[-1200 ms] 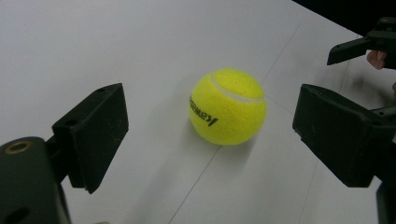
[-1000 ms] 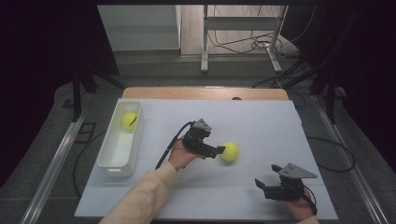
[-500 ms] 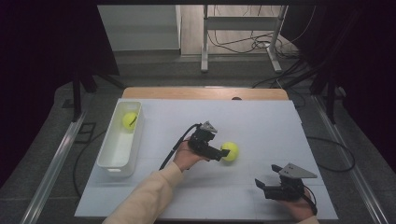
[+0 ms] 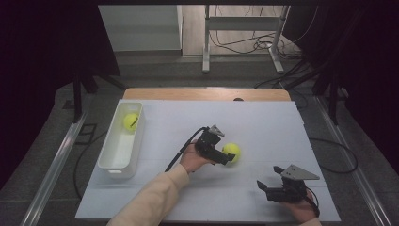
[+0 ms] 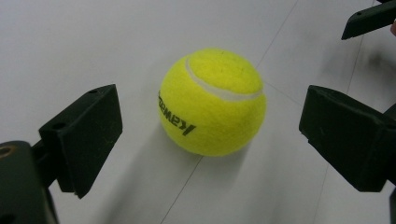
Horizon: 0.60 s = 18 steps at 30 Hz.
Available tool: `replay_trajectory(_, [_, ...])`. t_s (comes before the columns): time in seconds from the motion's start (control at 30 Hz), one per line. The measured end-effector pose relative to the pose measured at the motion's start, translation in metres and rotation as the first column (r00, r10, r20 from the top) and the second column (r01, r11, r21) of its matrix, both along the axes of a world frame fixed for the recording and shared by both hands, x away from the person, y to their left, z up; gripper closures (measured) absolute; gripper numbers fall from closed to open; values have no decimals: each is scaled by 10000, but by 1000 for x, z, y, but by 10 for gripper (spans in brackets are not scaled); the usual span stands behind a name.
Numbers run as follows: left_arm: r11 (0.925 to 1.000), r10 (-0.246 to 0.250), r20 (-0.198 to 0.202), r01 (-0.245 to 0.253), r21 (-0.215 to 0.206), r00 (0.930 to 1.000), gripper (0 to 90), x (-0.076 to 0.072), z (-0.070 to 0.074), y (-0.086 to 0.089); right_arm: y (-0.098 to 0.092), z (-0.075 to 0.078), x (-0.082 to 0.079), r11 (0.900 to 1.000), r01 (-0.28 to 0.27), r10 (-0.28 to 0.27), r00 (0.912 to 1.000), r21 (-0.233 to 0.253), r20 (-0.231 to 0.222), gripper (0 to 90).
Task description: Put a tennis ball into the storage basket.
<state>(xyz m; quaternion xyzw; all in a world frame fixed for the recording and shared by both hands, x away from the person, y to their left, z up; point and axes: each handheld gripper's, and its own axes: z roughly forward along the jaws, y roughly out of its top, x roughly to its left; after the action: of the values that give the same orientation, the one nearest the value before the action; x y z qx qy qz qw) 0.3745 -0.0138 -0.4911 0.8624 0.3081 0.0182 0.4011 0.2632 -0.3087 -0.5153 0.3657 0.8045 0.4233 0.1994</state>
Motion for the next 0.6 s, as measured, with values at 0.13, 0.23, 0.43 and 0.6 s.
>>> replay_trajectory(0.13, [9999,-31,-34,32,143,10000,67,2,-3,-3,0,0,0,10000,19,-19,10000,0,1,129])
replay_trajectory(0.23, [9998,-12,-79,13,190,10000,67,4,-5,-4,0,0,0,10000,26,-26,10000,5,0,129])
replay_trajectory(0.43, [9997,-49,-238,54,221,9997,67,8,-10,-7,0,0,0,10000,31,-31,10000,-15,8,129])
replay_trajectory(0.6, [9997,-179,-260,183,163,9995,67,9,-13,-11,0,0,0,10000,42,-42,10000,-8,1,129])
